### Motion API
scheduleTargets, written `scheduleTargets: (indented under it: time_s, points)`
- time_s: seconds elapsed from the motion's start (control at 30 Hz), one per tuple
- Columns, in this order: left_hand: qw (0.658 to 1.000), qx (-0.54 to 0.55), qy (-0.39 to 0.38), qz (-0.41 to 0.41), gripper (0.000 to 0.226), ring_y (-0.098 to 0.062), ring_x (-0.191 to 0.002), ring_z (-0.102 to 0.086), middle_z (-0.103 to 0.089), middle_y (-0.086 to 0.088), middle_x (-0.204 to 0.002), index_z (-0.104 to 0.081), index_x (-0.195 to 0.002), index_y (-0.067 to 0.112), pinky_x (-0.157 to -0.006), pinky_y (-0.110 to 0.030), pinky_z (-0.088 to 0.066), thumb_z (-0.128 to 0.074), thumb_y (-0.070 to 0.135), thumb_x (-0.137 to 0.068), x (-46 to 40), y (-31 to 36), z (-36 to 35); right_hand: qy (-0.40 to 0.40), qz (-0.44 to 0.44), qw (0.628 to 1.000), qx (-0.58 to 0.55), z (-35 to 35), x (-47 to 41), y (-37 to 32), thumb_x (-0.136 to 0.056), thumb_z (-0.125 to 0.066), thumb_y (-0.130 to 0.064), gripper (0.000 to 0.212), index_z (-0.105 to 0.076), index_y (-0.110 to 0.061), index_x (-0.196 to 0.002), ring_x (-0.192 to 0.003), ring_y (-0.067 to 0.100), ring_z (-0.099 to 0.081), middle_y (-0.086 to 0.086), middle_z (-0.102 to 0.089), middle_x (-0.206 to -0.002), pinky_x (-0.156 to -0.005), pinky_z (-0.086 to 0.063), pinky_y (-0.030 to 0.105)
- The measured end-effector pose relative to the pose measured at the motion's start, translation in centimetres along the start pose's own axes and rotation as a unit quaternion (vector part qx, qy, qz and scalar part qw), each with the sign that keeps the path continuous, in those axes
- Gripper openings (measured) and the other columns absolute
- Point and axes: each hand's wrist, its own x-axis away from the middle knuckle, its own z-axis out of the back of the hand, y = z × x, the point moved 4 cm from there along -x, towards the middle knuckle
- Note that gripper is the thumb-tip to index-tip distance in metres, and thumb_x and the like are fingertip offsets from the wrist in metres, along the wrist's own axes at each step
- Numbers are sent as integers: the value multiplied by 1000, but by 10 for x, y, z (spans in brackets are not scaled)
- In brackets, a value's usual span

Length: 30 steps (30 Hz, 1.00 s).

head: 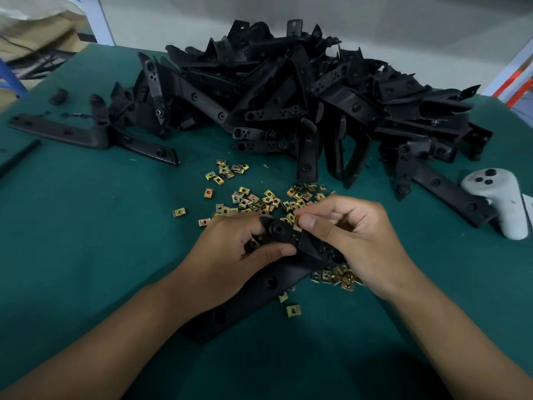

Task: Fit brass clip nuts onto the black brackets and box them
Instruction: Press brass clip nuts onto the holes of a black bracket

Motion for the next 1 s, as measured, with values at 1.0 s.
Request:
scheduleTargets:
  time_s: [1.0]
  points:
    - [996,54,46,56,23,10,-77,-66,-71,27,-92,-66,-108,47,-66,-3,-45,-73,46,-86,3,-8,5,-24,7,890,455,28,-7,18,-86,-62,-55,39,-66,-37,-120,-108,1,-47,-24,-57,-111,-98,-42,32]
